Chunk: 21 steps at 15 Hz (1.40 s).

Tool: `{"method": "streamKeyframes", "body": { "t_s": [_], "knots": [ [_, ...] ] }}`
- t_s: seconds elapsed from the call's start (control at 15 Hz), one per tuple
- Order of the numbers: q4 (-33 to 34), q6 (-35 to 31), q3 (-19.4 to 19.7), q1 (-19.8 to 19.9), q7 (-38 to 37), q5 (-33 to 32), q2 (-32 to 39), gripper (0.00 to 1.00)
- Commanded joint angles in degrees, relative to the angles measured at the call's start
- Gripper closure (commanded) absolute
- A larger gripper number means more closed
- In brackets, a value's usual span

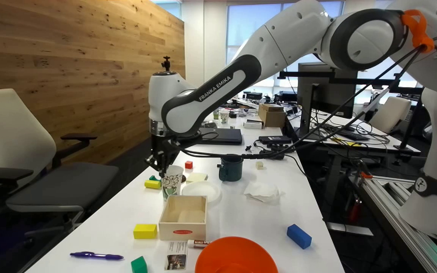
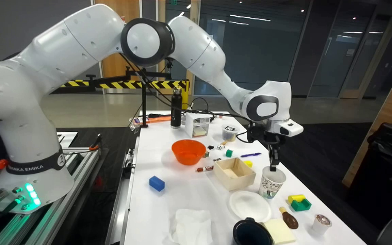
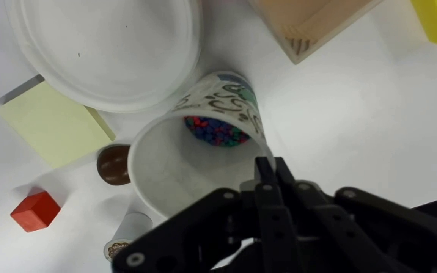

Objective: Move the cup to the right

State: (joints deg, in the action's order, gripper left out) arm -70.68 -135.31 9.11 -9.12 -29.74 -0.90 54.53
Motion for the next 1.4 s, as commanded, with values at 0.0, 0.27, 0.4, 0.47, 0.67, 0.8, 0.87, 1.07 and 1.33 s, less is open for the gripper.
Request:
{"method": "streamKeyframes", "body": {
  "t_s": [0.0, 0.27, 0.4, 0.47, 0.67, 0.8, 0.87, 1.07, 1.33],
  "knots": [
    [-1.8, 2.9, 2.2, -2.9, -3.4, -2.2, -3.4, 0.99],
    [-4.4, 4.0, 4.0, -5.2, -4.5, -4.5, -7.4, 0.99],
    [-5.9, 5.5, 4.6, -5.9, -4.5, -6.2, -9.9, 0.99],
    [-6.9, 6.4, 5.0, -6.2, -4.2, -7.4, -11.2, 0.99],
    [-10.9, 9.0, 4.8, -6.3, -3.2, -10.6, -15.7, 0.99],
    [-14.5, 9.6, 4.5, -6.4, -3.3, -12.6, -18.7, 0.99],
    [-16.7, 10.0, 4.4, -6.4, -3.6, -13.6, -20.3, 0.99],
    [-23.5, 9.6, 3.8, -6.2, -4.4, -15.5, -24.6, 0.99],
    [-34.1, 7.9, 2.9, -5.8, -6.1, -16.2, -30.5, 0.99]
  ]
}}
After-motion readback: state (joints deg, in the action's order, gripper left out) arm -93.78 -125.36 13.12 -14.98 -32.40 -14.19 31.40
